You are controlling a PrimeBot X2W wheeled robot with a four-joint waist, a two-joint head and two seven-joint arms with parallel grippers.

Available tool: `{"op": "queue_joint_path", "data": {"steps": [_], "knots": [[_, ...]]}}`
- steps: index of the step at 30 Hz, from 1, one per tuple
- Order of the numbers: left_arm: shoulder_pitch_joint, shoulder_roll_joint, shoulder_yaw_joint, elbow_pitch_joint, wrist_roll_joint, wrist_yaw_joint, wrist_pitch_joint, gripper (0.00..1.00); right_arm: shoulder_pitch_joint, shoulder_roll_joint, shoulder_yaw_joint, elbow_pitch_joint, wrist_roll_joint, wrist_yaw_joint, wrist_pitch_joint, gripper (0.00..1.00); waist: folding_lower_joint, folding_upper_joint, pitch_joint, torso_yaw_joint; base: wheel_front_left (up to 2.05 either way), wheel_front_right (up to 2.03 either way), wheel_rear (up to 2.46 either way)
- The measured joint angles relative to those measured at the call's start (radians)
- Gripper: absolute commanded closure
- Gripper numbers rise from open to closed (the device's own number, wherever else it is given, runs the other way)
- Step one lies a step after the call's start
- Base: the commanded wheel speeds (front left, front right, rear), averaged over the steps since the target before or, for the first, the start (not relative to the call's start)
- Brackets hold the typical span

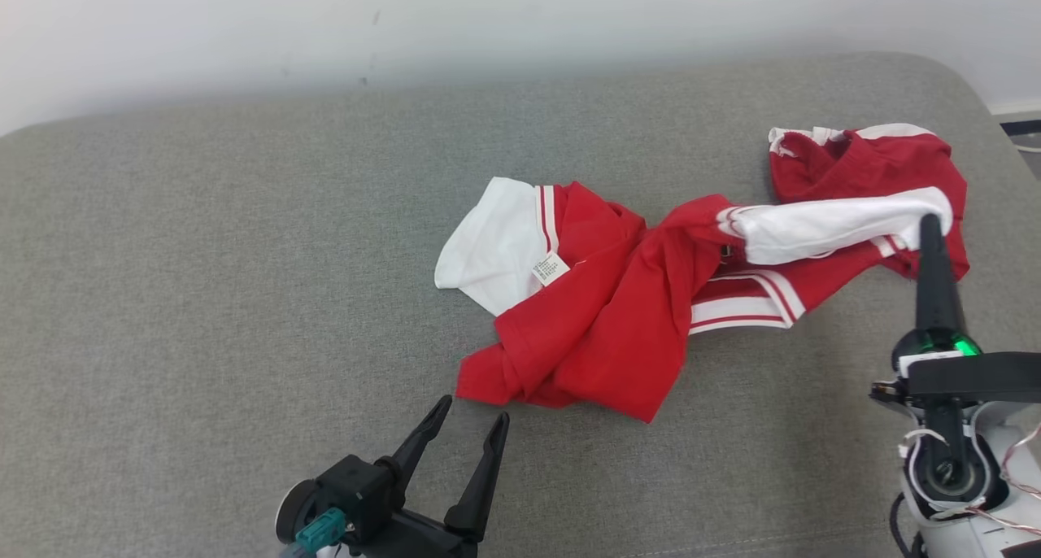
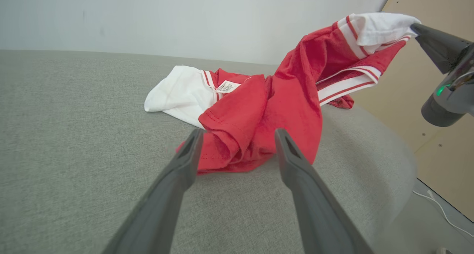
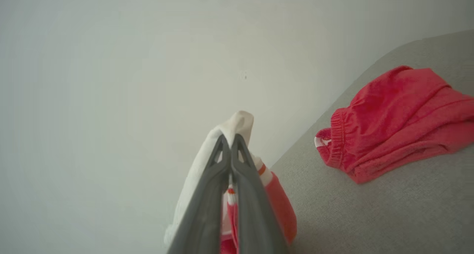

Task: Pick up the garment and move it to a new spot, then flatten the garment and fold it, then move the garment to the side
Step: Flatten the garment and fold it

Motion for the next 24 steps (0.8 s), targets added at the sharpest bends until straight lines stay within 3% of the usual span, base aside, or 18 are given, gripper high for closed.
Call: {"op": "queue_joint_path", "data": {"steps": [4, 8, 17, 24], "knots": [[-0.004, -0.01, -0.004, 0.016, 0.0, -0.005, 0.002, 0.0, 0.008, -0.017, -0.004, -0.004, -0.005, 0.0, -0.007, 1.0, 0.0, 0.0, -0.001, -0.004, 0.0, 0.0, 0.0], [-0.008, -0.016, -0.005, 0.033, 0.0, -0.009, 0.002, 0.0, -0.022, -0.012, 0.069, -0.036, -0.019, 0.0, 0.008, 1.0, 0.0, 0.0, 0.0, -0.002, 0.0, 0.0, 0.0], [-0.043, -0.041, -0.018, 0.07, -0.002, -0.018, 0.002, 0.0, -0.326, 0.023, 0.223, -0.091, -0.054, 0.0, 0.076, 1.0, 0.0, 0.0, -0.006, 0.029, 0.0, 0.0, 0.0], [-0.059, -0.053, -0.016, 0.074, -0.003, -0.026, 0.002, 0.0, -0.402, 0.034, 0.196, -0.119, -0.041, 0.0, 0.037, 1.0, 0.0, 0.0, -0.009, 0.075, 0.0, 0.0, 0.0]]}}
